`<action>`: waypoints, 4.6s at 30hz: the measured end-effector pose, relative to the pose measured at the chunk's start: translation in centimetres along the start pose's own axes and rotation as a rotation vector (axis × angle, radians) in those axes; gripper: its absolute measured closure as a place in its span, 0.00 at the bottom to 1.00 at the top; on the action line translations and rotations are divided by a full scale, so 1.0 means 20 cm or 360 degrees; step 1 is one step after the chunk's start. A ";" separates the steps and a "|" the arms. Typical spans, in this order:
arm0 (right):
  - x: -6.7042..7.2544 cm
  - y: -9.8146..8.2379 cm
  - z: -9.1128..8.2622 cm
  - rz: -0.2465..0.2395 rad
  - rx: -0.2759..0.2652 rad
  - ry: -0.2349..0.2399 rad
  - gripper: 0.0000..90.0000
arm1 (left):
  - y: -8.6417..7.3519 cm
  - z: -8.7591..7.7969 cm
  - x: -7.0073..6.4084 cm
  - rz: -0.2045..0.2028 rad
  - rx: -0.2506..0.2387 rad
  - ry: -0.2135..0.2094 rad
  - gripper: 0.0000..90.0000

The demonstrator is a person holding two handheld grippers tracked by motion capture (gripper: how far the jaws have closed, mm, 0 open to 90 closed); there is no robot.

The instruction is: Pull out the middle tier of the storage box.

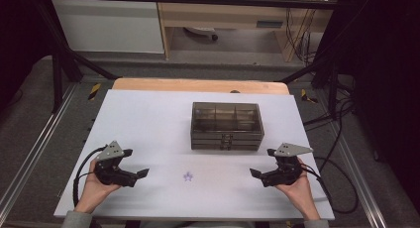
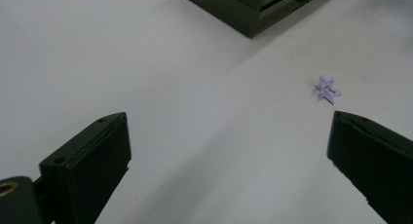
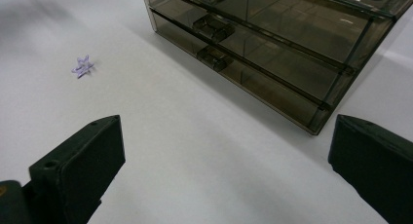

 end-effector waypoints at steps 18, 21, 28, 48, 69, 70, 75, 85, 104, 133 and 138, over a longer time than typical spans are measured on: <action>0.06 0.02 0.08 -0.0115 0.0089 0.0003 0.01 | 0.00 0.01 0.00 0.0005 0.0008 -0.0003 0.02; 0.07 0.02 0.10 -0.0138 0.0104 0.0003 0.01 | 0.00 0.01 0.00 0.0005 0.0009 -0.0001 0.02; 0.08 0.03 0.12 -0.0186 0.0134 -0.0010 0.01 | 0.00 0.01 0.00 0.0005 0.0010 -0.0002 0.02; 0.12 0.06 0.20 -0.0385 0.0208 -0.0058 0.02 | -0.01 0.01 0.00 0.0009 0.0017 -0.0003 0.02; 0.15 0.10 0.23 -0.0610 0.0278 -0.0117 0.02 | -0.01 0.01 0.00 0.0015 0.0022 0.0001 0.02; 0.16 0.10 0.23 -0.0623 0.0288 -0.0121 0.02 | -0.01 0.01 0.00 0.0015 0.0022 0.0001 0.02; 0.17 0.11 0.26 -0.0716 0.0331 -0.0143 0.03 | -0.01 0.01 0.00 0.0017 0.0026 0.0004 0.02; 0.20 0.12 0.30 -0.0871 0.0383 -0.0189 0.04 | -0.01 0.01 0.00 0.0023 0.0030 0.0006 0.02; 0.20 0.12 0.34 -0.1012 0.0418 -0.0237 0.05 | -0.01 0.02 0.00 0.0027 0.0036 0.0006 0.02; 0.21 0.11 0.42 -0.1361 0.0440 -0.0362 0.12 | -0.01 0.02 0.00 0.0032 0.0040 0.0005 0.02; 0.21 0.11 0.42 -0.1411 0.0431 -0.0390 0.16 | -0.01 0.02 0.00 0.0032 0.0041 0.0005 0.02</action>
Point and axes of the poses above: each handheld gripper's, and its own axes: z roughly forward along the jaws, y roughly out of its top, x roughly to its left, the point moved 6 cm from there along z, roughly forward along the jaws, and after that the axes turned 5 degrees about -x, right-handed, at the moved point
